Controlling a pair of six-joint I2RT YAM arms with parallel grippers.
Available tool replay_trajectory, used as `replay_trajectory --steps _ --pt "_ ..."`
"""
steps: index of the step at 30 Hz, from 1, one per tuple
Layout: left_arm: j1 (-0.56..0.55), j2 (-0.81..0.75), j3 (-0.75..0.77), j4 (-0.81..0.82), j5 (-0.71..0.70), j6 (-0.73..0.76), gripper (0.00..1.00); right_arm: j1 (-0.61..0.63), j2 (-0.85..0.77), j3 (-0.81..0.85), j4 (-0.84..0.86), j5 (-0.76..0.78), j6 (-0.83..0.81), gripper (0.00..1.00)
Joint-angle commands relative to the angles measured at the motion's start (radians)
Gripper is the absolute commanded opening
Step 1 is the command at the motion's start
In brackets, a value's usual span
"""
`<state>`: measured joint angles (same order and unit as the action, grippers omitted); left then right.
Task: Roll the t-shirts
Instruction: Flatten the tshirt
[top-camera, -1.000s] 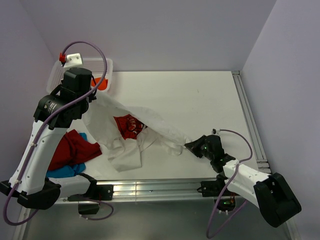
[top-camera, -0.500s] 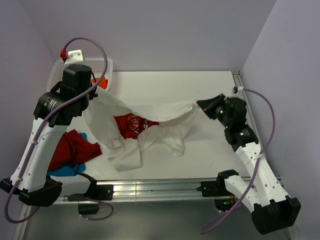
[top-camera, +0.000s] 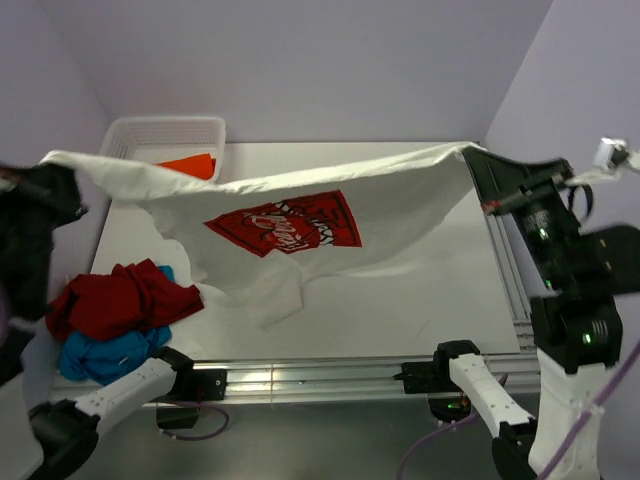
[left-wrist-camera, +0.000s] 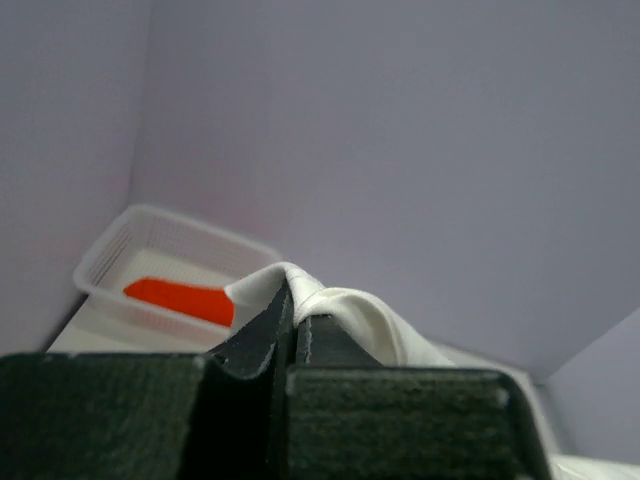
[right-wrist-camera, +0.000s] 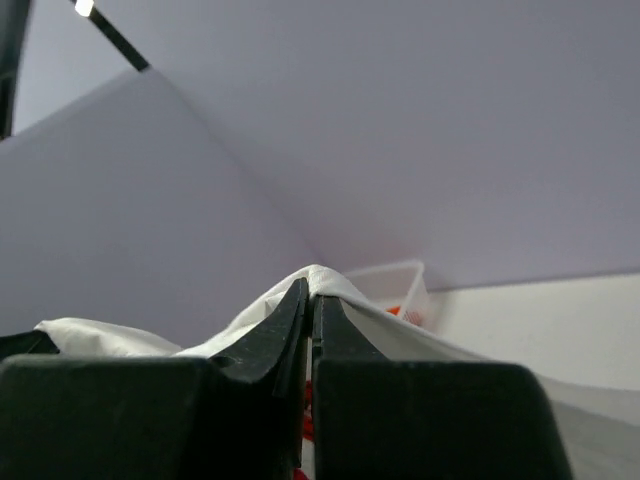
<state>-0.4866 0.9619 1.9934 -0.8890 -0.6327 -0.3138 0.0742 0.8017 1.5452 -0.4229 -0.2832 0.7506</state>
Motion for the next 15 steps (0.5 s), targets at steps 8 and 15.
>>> replay_trajectory --steps 8,15 --pt "0.005 -0.057 -0.01 0.277 0.146 0.127 0.0 -0.007 -0.078 0.095 -0.014 0.105 -0.089 0.0" --pt "0.006 0.104 0.085 0.243 0.07 0.14 0.0 -0.007 0.022 0.125 -0.004 0.093 -0.082 0.0"
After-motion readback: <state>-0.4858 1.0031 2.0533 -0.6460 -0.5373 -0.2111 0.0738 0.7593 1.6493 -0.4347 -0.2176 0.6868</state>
